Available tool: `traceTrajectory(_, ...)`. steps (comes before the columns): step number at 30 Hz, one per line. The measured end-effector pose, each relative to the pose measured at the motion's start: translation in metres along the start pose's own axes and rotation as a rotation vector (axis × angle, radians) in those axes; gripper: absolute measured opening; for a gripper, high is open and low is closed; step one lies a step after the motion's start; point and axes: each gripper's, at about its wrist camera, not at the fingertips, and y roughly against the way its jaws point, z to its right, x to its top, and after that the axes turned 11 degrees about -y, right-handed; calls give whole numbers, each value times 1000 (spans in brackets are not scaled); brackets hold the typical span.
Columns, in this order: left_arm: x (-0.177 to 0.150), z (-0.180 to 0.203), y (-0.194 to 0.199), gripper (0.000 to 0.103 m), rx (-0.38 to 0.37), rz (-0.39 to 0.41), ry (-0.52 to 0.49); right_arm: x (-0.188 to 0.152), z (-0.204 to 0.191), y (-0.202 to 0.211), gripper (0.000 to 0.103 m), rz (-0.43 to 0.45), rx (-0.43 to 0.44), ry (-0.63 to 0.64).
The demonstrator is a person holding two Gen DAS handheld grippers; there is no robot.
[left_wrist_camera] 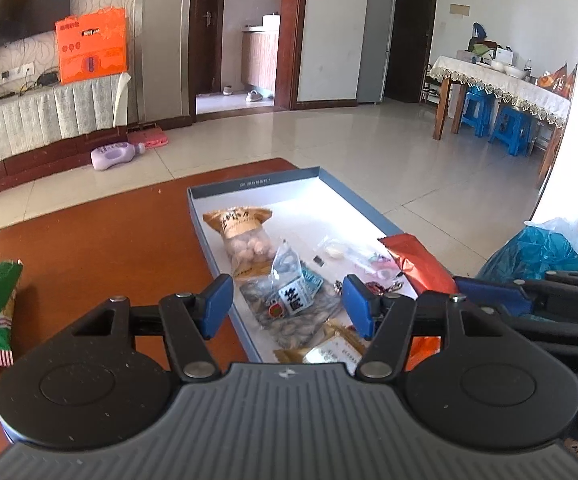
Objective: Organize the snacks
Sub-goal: 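Open the right tool to release the orange stick snack into the box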
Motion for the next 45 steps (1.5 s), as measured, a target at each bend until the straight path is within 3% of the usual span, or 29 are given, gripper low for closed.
traceTrajectory(22,-13,-7,0,66,19,-48,25,5,-1,-29,24,-27,-8,-8)
traceTrajectory(32,-16,-5,1,67,26,-60,23,-1,3,-43,24,-84,1,-10)
traceTrajectory(45,-30,-3,12,67,33,-88,20,-9,0,-33,28,-94,-24,2)
